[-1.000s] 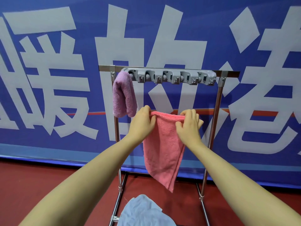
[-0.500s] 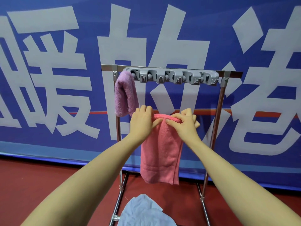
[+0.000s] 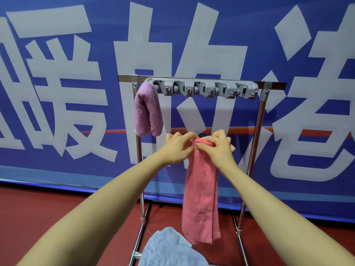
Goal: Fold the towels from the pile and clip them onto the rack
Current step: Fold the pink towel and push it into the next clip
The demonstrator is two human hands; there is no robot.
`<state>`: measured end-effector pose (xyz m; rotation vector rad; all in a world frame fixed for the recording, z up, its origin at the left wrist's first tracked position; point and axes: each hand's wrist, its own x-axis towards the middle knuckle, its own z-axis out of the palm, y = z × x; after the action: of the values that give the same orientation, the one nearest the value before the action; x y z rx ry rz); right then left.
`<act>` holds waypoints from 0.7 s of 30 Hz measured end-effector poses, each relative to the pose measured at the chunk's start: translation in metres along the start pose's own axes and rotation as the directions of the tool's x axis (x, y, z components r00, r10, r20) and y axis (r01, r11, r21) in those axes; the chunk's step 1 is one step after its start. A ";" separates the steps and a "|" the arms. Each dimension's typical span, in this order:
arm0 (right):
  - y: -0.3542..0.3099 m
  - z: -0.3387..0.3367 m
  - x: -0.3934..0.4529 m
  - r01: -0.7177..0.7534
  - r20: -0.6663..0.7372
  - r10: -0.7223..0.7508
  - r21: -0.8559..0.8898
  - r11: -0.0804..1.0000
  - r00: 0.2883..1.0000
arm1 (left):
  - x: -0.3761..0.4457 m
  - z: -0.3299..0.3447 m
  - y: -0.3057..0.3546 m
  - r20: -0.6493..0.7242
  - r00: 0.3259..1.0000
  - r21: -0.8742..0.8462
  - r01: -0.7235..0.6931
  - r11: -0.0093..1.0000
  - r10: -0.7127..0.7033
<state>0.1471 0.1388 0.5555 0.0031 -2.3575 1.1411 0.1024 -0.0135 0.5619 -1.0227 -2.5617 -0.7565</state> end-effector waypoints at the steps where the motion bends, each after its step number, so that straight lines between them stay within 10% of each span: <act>1: 0.001 0.001 0.000 0.005 0.017 -0.005 -0.007 1.000 1.000 | -0.001 0.000 -0.001 0.007 1.000 0.030 -0.011 1.000 0.011; 21: 0.025 0.002 0.008 0.081 0.093 -0.098 0.175 0.981 0.991 | 0.002 -0.008 -0.010 -0.161 0.948 0.249 -0.228 0.941 0.273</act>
<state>0.1335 0.1553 0.5399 0.2299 -2.3125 1.3228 0.0946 -0.0235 0.5660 -1.1134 -2.2336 -0.4572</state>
